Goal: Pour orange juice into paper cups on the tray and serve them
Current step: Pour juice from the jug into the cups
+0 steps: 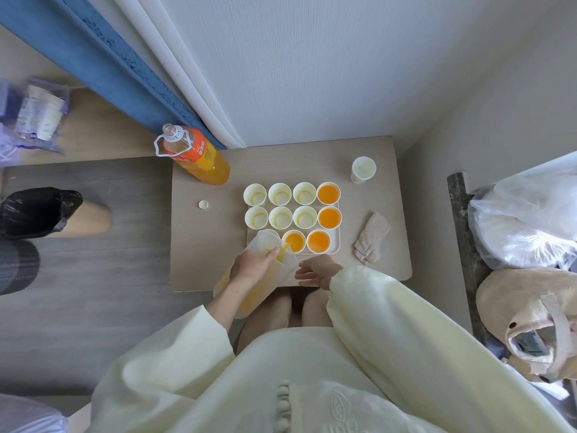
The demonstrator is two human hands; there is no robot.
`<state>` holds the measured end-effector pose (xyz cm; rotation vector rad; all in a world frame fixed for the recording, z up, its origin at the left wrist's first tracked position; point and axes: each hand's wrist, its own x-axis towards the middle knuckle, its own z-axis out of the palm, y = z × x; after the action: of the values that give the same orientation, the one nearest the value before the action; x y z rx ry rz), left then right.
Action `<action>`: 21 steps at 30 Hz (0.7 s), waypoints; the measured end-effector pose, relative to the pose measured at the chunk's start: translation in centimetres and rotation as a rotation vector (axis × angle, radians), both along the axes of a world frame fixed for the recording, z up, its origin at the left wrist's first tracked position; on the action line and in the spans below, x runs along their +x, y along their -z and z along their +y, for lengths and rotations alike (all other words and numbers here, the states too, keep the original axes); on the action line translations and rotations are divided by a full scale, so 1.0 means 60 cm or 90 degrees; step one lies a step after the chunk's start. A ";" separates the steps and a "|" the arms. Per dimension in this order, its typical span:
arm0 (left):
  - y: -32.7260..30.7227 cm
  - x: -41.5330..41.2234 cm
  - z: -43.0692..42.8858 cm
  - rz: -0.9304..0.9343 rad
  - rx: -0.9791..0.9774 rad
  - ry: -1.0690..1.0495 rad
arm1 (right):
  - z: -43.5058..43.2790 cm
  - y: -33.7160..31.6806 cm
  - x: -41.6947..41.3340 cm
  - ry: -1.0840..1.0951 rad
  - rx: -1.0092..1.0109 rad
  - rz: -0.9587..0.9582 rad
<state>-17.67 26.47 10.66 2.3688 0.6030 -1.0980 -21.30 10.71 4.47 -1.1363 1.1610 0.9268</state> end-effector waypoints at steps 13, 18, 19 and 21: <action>0.002 0.002 0.003 -0.008 -0.003 0.019 | 0.008 -0.001 -0.004 0.016 -0.006 -0.011; 0.001 0.002 0.000 -0.019 -0.003 0.033 | 0.008 -0.008 -0.005 0.033 -0.006 -0.006; 0.002 0.002 0.000 -0.019 -0.004 0.036 | 0.008 -0.010 -0.005 0.035 -0.004 -0.009; 0.005 0.003 -0.001 -0.016 -0.003 0.040 | 0.006 -0.012 -0.006 0.037 -0.005 -0.011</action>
<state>-17.50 26.43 10.35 2.4089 0.5200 -1.0944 -21.67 11.09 5.20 -1.1086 1.1790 0.8665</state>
